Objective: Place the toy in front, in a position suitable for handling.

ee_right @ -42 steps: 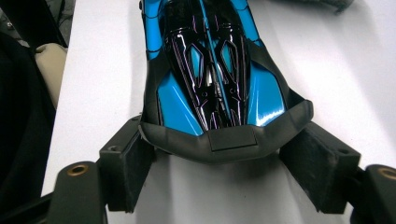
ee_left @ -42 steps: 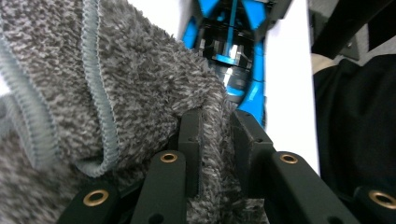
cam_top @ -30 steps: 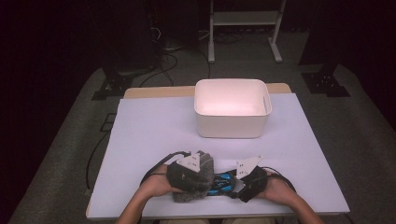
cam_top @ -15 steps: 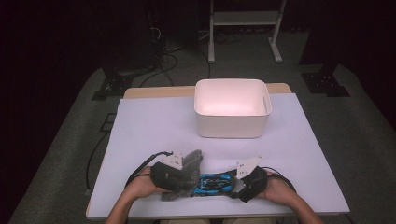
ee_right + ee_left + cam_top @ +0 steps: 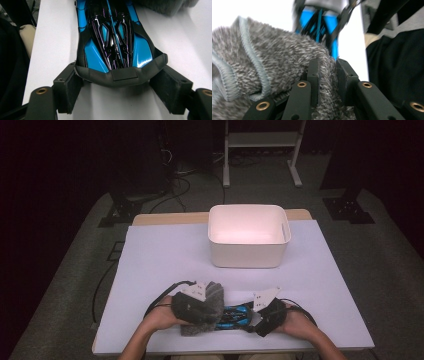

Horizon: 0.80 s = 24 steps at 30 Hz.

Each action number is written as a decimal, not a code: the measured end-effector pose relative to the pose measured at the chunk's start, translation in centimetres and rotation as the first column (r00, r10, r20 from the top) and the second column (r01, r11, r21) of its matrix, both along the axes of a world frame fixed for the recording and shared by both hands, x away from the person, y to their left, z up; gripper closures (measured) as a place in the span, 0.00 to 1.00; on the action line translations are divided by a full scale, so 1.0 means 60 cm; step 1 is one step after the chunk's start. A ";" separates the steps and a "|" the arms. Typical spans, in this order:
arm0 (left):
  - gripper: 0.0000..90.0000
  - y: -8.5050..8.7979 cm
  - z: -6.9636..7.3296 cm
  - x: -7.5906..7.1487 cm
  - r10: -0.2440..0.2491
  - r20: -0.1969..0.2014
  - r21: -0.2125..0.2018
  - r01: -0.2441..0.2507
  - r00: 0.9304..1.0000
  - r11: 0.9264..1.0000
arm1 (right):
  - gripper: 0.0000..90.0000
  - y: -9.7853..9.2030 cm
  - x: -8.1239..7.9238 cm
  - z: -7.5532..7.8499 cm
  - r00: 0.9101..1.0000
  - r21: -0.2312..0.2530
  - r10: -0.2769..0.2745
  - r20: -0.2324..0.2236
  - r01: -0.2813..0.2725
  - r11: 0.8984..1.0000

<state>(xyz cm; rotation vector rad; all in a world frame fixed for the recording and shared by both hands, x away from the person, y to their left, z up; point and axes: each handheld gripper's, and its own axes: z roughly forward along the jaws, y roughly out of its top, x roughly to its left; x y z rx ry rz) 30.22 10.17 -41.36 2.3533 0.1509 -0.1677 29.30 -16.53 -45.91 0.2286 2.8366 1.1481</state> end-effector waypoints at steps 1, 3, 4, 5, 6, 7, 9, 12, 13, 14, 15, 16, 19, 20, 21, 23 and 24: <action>0.82 0.000 0.000 0.000 0.000 0.000 0.000 0.000 1.000 1.000 | 0.29 0.000 0.000 0.000 1.000 0.000 0.000 0.000 0.000 1.000; 0.83 -0.036 0.005 0.001 -0.034 0.022 0.020 0.034 0.999 0.999 | 0.29 0.000 0.000 0.000 1.000 0.000 0.001 0.001 -0.001 1.000; 0.83 -0.046 0.006 0.002 -0.046 0.027 0.023 0.046 0.999 0.999 | 0.29 0.000 0.000 0.000 1.000 0.000 0.001 0.001 -0.001 1.000; 0.83 -0.046 0.006 0.002 -0.046 0.027 0.023 0.046 0.999 0.999 | 0.29 0.000 0.000 0.000 1.000 0.000 0.001 0.001 -0.001 1.000; 0.83 -0.058 0.008 0.004 -0.055 0.030 0.027 0.054 0.998 0.998 | 0.29 0.000 0.000 0.000 1.000 0.000 0.001 0.001 -0.001 1.000; 0.83 -0.065 0.009 0.005 -0.061 0.031 0.026 0.060 0.998 0.998 | 0.29 0.000 0.000 0.000 1.000 -0.001 -0.002 -0.002 0.002 1.000; 0.83 -0.092 0.009 0.008 -0.087 0.031 0.035 0.086 0.996 0.996 | 0.29 0.001 0.000 0.000 1.000 -0.001 -0.001 -0.001 0.001 1.000; 0.83 -0.110 0.008 0.008 -0.108 0.030 0.034 0.106 0.994 0.994 | 0.29 0.001 0.000 0.000 1.000 -0.001 0.000 -0.002 0.000 1.000; 0.83 -0.128 0.006 0.008 -0.124 0.022 0.024 0.124 0.992 0.992 | 0.29 0.000 -0.001 0.000 1.000 0.003 -0.004 -0.007 0.004 1.000; 0.83 -0.136 0.005 0.007 -0.137 0.027 0.033 0.136 0.990 0.990 | 0.29 0.000 0.000 0.000 1.000 0.005 -0.002 -0.005 0.002 1.000; 0.83 -0.136 0.005 0.007 -0.137 0.027 0.033 0.136 0.990 0.990 | 0.29 0.000 0.000 0.000 1.000 0.005 -0.002 -0.005 0.002 1.000; 0.83 -0.142 0.002 0.006 -0.137 0.029 0.050 0.135 0.990 0.990 | 0.29 0.000 0.000 -0.001 1.000 0.007 -0.003 -0.004 0.003 1.000; 0.83 -0.140 0.001 0.010 -0.135 0.023 0.058 0.134 0.991 0.989 | 0.29 0.000 0.000 -0.001 1.000 0.006 -0.004 -0.002 0.004 1.000; 0.83 -0.131 0.002 0.012 -0.127 0.022 0.065 0.125 0.992 0.990 | 0.29 -0.001 0.000 -0.001 1.000 0.007 -0.003 -0.004 0.003 1.000; 0.83 -0.131 0.002 0.012 -0.127 0.022 0.065 0.125 0.992 0.990 | 0.29 -0.001 0.000 -0.001 1.000 0.007 -0.003 -0.004 0.003 1.000; 0.83 -0.120 0.001 0.013 -0.113 0.013 0.057 0.112 0.994 0.992 | 0.29 -0.001 0.000 -0.001 1.000 0.008 -0.002 -0.004 0.002 1.000; 0.83 -0.115 0.001 0.014 -0.108 0.012 0.052 0.107 0.994 0.993 | 0.29 -0.001 0.000 -0.001 1.000 0.008 0.000 -0.002 0.000 1.000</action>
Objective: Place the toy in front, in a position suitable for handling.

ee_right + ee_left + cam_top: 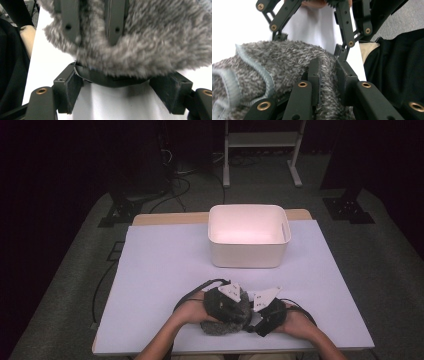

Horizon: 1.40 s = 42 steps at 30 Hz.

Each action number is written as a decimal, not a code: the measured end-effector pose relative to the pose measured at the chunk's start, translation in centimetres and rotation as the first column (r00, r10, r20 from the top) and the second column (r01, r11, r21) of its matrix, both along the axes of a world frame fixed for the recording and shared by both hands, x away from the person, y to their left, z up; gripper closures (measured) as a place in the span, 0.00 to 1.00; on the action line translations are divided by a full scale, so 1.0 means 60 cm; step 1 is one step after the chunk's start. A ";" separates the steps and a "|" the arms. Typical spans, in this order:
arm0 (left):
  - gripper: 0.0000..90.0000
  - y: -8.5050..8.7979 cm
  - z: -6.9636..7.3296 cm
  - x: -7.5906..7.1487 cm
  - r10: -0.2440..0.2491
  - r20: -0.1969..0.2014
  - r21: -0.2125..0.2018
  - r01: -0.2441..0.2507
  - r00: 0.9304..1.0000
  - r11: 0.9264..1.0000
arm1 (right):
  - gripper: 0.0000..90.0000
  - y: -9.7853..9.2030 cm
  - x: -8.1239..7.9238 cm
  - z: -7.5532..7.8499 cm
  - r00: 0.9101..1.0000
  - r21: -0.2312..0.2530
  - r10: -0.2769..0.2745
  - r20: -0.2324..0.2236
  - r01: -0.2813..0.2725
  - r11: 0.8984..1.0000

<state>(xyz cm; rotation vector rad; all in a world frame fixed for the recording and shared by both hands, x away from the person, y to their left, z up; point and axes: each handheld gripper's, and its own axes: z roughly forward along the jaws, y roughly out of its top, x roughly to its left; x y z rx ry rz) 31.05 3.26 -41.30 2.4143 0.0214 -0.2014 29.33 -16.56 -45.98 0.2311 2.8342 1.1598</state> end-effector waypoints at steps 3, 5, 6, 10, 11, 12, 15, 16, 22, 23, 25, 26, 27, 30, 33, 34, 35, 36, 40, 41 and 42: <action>0.83 0.007 -0.001 0.001 0.012 -0.011 -0.014 -0.012 1.000 1.000 | 0.29 0.000 0.000 0.000 1.000 -0.002 -0.001 -0.002 0.001 1.000; 0.83 0.002 -0.001 0.001 0.006 -0.014 -0.012 -0.006 1.000 1.000 | 0.29 0.000 0.000 0.000 1.000 -0.002 -0.001 -0.001 0.001 1.000; 0.83 0.002 -0.001 0.001 0.006 -0.014 -0.012 -0.006 1.000 1.000 | 0.29 0.000 0.000 0.000 1.000 -0.002 -0.001 -0.001 0.001 1.000; 0.83 -0.017 0.000 0.000 -0.014 -0.014 -0.028 0.013 1.000 1.000 | 0.29 0.000 0.000 0.000 1.000 0.000 -0.002 -0.004 0.002 1.000; 0.83 -0.024 0.000 0.000 -0.019 -0.014 -0.035 0.018 1.000 0.999 | 0.29 0.000 0.000 0.000 1.000 0.000 -0.001 -0.003 0.001 1.000; 0.83 -0.032 -0.001 0.001 -0.021 -0.011 -0.031 0.021 1.000 0.999 | 0.29 0.000 0.000 0.000 1.000 0.001 0.000 -0.001 0.000 1.000; 0.84 -0.035 -0.002 0.004 -0.010 -0.004 -0.023 0.010 1.000 1.000 | 0.29 0.000 -0.001 0.000 1.000 0.005 -0.005 -0.013 0.005 1.000; 0.84 -0.033 -0.001 0.005 -0.012 0.004 -0.019 0.012 1.000 1.000 | 0.29 0.000 -0.001 0.000 1.000 0.006 -0.005 -0.013 0.005 1.000; 0.84 -0.011 0.003 0.010 0.028 0.006 -0.019 -0.028 1.000 0.999 | 0.29 -0.001 -0.001 0.000 1.000 0.005 -0.005 -0.008 0.005 1.000; 0.84 -0.006 0.004 0.012 0.040 0.012 -0.013 -0.040 0.999 0.999 | 0.29 0.000 -0.001 0.000 1.000 0.004 -0.005 -0.007 0.005 1.000; 0.83 0.003 0.006 0.017 0.060 0.021 -0.002 -0.060 0.998 0.998 | 0.29 -0.001 0.000 0.000 1.000 0.004 -0.004 -0.006 0.004 1.000; 0.83 0.006 0.005 0.020 0.067 0.010 -0.004 -0.067 0.998 0.998 | 0.29 0.000 0.000 0.000 1.000 0.004 -0.003 -0.006 0.003 1.000; 0.83 0.004 0.004 0.021 0.067 0.008 -0.008 -0.066 0.998 0.998 | 0.29 0.000 0.001 -0.001 1.000 0.003 0.002 0.001 -0.002 1.000; 0.83 -0.006 0.002 0.019 0.057 -0.002 -0.025 -0.057 0.998 0.998 | 0.29 0.000 -0.001 0.000 1.000 0.006 -0.004 -0.009 0.004 1.000; 0.83 -0.016 0.000 0.019 0.042 -0.003 -0.028 -0.042 0.999 0.999 | 0.29 0.000 -0.001 0.000 1.000 0.006 -0.004 -0.009 0.004 1.000; 0.83 -0.022 -0.001 0.020 0.040 -0.006 -0.033 -0.040 0.999 0.999 | 0.29 0.000 -0.001 0.000 1.000 0.006 -0.009 -0.017 0.009 1.000; 0.83 -0.024 -0.003 0.020 0.038 -0.007 -0.034 -0.038 0.999 0.999 | 0.29 0.000 -0.002 0.000 1.000 0.006 -0.010 -0.020 0.011 1.000; 0.83 -0.024 -0.003 0.020 0.038 -0.007 -0.034 -0.038 0.999 0.999 | 0.29 0.000 -0.001 -0.001 1.000 0.008 -0.003 -0.013 0.003 1.000; 0.83 -0.017 -0.002 0.021 0.053 -0.002 -0.019 -0.053 0.999 0.998 | 0.29 -0.001 -0.001 -0.001 1.000 0.009 -0.003 -0.011 0.003 1.000; 0.83 -0.013 -0.001 0.021 0.057 0.002 -0.018 -0.057 0.998 0.998 | 0.29 -0.001 -0.001 -0.001 1.000 0.009 -0.003 -0.011 0.003 1.000; 0.83 -0.006 0.000 0.023 0.062 0.008 -0.014 -0.061 0.998 0.998 | 0.29 -0.001 0.000 -0.001 1.000 0.011 -0.003 -0.009 0.003 1.000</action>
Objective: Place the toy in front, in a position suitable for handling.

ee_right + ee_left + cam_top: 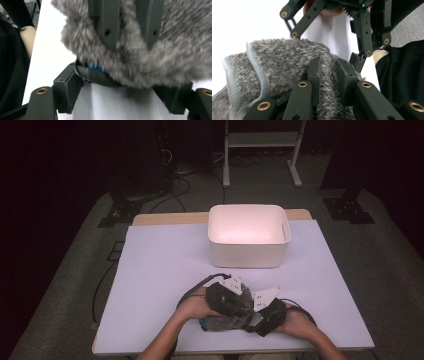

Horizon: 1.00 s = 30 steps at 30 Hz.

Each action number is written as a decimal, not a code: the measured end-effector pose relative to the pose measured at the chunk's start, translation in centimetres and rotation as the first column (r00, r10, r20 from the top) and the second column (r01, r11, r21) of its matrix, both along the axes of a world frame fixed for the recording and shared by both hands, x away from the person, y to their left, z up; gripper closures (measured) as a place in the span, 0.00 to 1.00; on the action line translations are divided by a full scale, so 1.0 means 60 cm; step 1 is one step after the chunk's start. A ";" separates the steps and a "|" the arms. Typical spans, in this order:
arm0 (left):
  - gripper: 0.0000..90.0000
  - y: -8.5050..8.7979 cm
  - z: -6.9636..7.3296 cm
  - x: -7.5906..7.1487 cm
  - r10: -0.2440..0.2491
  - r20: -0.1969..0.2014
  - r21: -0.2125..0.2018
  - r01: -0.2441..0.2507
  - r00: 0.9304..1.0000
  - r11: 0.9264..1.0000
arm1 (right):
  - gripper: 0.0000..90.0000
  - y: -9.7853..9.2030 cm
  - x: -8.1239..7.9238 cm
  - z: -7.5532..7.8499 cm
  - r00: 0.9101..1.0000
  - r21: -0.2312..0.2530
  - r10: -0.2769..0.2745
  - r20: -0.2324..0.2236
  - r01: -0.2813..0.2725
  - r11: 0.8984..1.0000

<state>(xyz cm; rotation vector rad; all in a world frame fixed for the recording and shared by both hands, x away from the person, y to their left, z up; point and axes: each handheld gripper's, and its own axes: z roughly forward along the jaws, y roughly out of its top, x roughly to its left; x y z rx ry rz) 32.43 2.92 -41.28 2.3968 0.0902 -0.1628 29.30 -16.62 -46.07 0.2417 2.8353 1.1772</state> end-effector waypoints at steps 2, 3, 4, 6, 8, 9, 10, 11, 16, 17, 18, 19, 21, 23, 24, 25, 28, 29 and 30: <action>0.83 0.012 0.000 0.002 0.014 -0.008 -0.004 -0.014 1.000 1.000 | 0.29 0.000 0.000 0.000 1.000 0.001 0.002 0.005 -0.002 1.000; 0.83 0.027 -0.001 0.004 0.028 -0.017 -0.012 -0.029 0.999 1.000 | 0.29 0.000 0.000 0.000 1.000 0.001 -0.002 -0.001 0.002 1.000; 0.83 0.027 -0.001 0.004 0.028 -0.017 -0.012 -0.029 0.999 1.000 | 0.29 0.000 0.000 0.000 1.000 0.001 0.001 0.004 -0.001 1.000; 0.83 0.045 0.001 0.005 0.046 -0.014 -0.010 -0.046 0.999 0.999 | 0.29 0.000 0.000 0.000 1.000 0.002 0.002 0.004 -0.002 1.000; 0.83 0.064 0.004 0.005 0.065 -0.010 -0.005 -0.065 0.998 0.998 | 0.29 0.000 0.000 0.000 1.000 0.002 0.002 0.005 -0.002 1.000; 0.83 0.071 0.004 0.005 0.071 -0.011 -0.001 -0.071 0.997 0.997 | 0.29 0.000 0.000 0.000 1.000 0.003 0.002 0.004 -0.002 1.000; 0.83 0.077 0.005 0.005 0.075 -0.010 0.006 -0.075 0.997 0.997 | 0.29 0.000 0.000 -0.001 1.000 0.003 0.002 0.004 -0.002 1.000; 0.83 0.077 0.005 0.005 0.075 -0.010 0.006 -0.075 0.997 0.997 | 0.29 0.000 0.000 0.000 1.000 0.003 0.001 0.004 -0.001 1.000; 0.83 0.107 0.004 0.001 0.104 -0.013 0.032 -0.103 0.995 0.994 | 0.29 -0.001 0.001 -0.001 1.000 0.003 0.006 0.012 -0.006 1.000; 0.83 0.112 0.004 0.000 0.107 -0.011 0.036 -0.107 0.994 0.994 | 0.29 -0.001 0.001 -0.001 1.000 0.003 0.006 0.010 -0.006 1.000; 0.83 0.118 0.003 -0.002 0.113 -0.013 0.037 -0.113 0.994 0.993 | 0.29 -0.001 0.001 -0.001 1.000 0.003 0.006 0.010 -0.006 1.000; 0.83 0.128 0.002 -0.005 0.117 -0.011 0.043 -0.117 0.993 0.992 | 0.29 -0.001 0.001 -0.001 1.000 0.003 0.005 0.010 -0.005 1.000; 0.83 0.139 0.000 -0.008 0.128 -0.017 0.048 -0.127 0.992 0.991 | 0.29 -0.001 0.001 -0.001 1.000 0.004 0.001 0.005 -0.001 1.000; 0.83 0.145 -0.002 -0.008 0.133 -0.019 0.048 -0.132 0.991 0.990 | 0.29 -0.001 0.001 -0.001 1.000 0.003 0.001 0.006 -0.001 1.000; 0.83 0.152 -0.004 -0.009 0.139 -0.025 0.045 -0.138 0.990 0.989 | 0.29 -0.001 0.001 -0.001 1.000 0.003 0.001 0.007 -0.001 1.000; 0.83 0.158 -0.006 -0.010 0.144 -0.030 0.046 -0.142 0.989 0.989 | 0.29 -0.001 0.001 -0.001 1.000 0.004 0.000 0.007 0.000 1.000; 0.83 0.159 -0.008 -0.011 0.144 -0.034 0.037 -0.143 0.989 0.989 | 0.29 -0.001 0.001 -0.001 1.000 0.004 0.004 0.009 -0.004 1.000; 0.83 0.158 -0.008 -0.011 0.141 -0.035 0.036 -0.140 0.989 0.990 | 0.29 -0.001 0.001 -0.001 1.000 0.004 0.004 0.009 -0.004 1.000; 0.83 0.155 -0.008 -0.011 0.136 -0.037 0.032 -0.134 0.990 0.990 | 0.29 -0.001 0.001 -0.001 1.000 0.004 0.004 0.009 -0.004 1.000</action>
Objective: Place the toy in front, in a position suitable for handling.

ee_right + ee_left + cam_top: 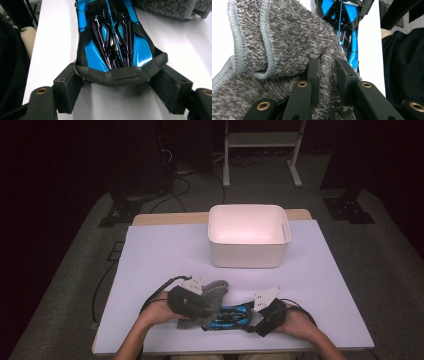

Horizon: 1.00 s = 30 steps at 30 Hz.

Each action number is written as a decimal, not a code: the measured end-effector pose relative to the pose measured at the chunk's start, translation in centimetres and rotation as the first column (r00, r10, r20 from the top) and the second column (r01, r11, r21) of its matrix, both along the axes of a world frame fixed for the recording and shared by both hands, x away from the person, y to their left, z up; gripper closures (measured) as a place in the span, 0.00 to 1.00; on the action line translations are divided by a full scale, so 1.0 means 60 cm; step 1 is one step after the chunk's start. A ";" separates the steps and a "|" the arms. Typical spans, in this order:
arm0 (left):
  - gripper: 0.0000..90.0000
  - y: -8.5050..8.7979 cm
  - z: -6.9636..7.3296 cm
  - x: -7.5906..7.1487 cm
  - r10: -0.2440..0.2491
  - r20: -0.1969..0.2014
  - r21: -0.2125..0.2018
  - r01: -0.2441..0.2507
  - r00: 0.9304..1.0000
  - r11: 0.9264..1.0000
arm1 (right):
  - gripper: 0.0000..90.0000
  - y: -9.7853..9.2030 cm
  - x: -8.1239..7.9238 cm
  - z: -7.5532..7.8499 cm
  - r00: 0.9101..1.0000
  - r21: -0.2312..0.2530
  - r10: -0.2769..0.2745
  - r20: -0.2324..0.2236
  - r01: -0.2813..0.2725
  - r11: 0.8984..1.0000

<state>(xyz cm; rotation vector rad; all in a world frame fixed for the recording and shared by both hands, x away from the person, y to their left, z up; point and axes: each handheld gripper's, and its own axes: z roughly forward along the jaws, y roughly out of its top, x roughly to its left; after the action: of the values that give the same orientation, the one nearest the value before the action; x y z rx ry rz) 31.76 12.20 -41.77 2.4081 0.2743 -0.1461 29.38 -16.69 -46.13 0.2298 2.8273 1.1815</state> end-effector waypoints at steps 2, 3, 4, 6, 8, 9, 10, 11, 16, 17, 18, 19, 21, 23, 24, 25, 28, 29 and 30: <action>0.83 -0.018 0.003 -0.001 -0.022 0.004 -0.015 0.022 1.000 1.000 | 0.29 0.000 0.000 0.000 1.000 0.002 -0.003 -0.004 0.003 1.000; 0.83 -0.018 0.003 -0.001 -0.022 0.004 -0.015 0.022 1.000 1.000 | 0.29 0.000 0.000 0.000 1.000 0.002 -0.003 -0.004 0.003 1.000; 0.83 -0.026 0.005 -0.002 -0.031 0.007 -0.021 0.032 0.999 0.999 | 0.29 0.000 0.000 0.000 1.000 0.002 -0.001 -0.003 0.001 1.000; 0.83 -0.047 0.010 -0.001 -0.064 0.017 -0.019 0.064 0.998 0.998 | 0.29 0.000 -0.001 0.000 1.000 0.003 -0.003 -0.007 0.003 1.000; 0.83 -0.064 0.013 -0.001 -0.077 0.019 -0.020 0.078 0.997 0.997 | 0.29 0.000 -0.001 0.000 1.000 0.001 -0.002 -0.006 0.002 1.000; 0.83 -0.076 0.015 0.000 -0.092 0.026 -0.019 0.092 0.995 0.996 | 0.29 0.000 0.000 0.000 1.000 0.000 -0.001 -0.004 0.001 1.000; 0.83 -0.091 0.016 0.002 -0.105 0.027 -0.020 0.105 0.994 0.994 | 0.29 0.000 0.000 0.000 1.000 0.000 -0.001 -0.005 0.001 1.000; 0.83 -0.091 0.016 0.002 -0.105 0.027 -0.020 0.105 0.994 0.994 | 0.29 0.000 0.000 0.000 1.000 0.000 -0.001 -0.005 0.001 1.000; 0.83 -0.119 0.016 0.011 -0.116 0.037 -0.009 0.116 0.993 0.993 | 0.29 0.000 -0.001 0.000 1.000 0.003 -0.005 -0.010 0.005 1.000; 0.82 -0.121 0.016 0.013 -0.116 0.033 -0.013 0.117 0.993 0.993 | 0.29 0.000 0.000 0.000 1.000 0.001 -0.001 -0.004 0.001 1.000; 0.82 -0.120 0.014 0.016 -0.118 0.018 -0.023 0.118 0.993 0.993 | 0.29 0.000 0.000 0.000 1.000 0.001 -0.001 -0.004 0.001 1.000; 0.82 -0.119 0.013 0.018 -0.123 0.015 -0.026 0.124 0.992 0.992 | 0.29 0.000 0.000 0.000 1.000 0.001 -0.001 -0.004 0.001 1.000; 0.82 -0.110 0.009 0.019 -0.114 -0.001 -0.043 0.114 0.993 0.993 | 0.29 0.000 -0.001 0.000 1.000 0.001 -0.004 -0.008 0.004 1.000; 0.82 -0.099 0.010 0.018 -0.106 0.000 -0.045 0.106 0.994 0.993 | 0.29 0.000 -0.001 0.000 1.000 0.003 -0.005 -0.011 0.005 1.000; 0.82 -0.099 0.010 0.018 -0.106 0.000 -0.045 0.106 0.994 0.993 | 0.29 0.000 -0.001 0.000 1.000 0.003 -0.005 -0.011 0.005 1.000; 0.82 -0.086 0.011 0.016 -0.093 0.002 -0.040 0.093 0.996 0.995 | 0.29 0.000 -0.002 0.000 1.000 0.005 -0.008 -0.012 0.008 1.000; 0.82 -0.068 0.012 0.013 -0.075 0.002 -0.028 0.075 0.997 0.997 | 0.29 0.000 -0.001 0.000 1.000 0.003 -0.006 -0.008 0.006 1.000; 0.82 -0.062 0.013 0.012 -0.067 0.000 -0.023 0.067 0.998 0.997 | 0.29 0.000 -0.001 0.000 1.000 0.003 -0.008 -0.010 0.008 1.000; 0.82 -0.051 0.013 0.011 -0.057 0.004 -0.015 0.057 0.998 0.998 | 0.29 0.000 -0.001 0.000 1.000 0.004 -0.007 -0.006 0.007 1.000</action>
<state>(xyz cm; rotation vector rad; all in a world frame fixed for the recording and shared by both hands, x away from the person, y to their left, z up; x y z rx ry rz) 32.39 9.11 -41.01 2.4025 0.2018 -0.1689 29.32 -16.70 -46.15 0.2432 2.8274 1.1874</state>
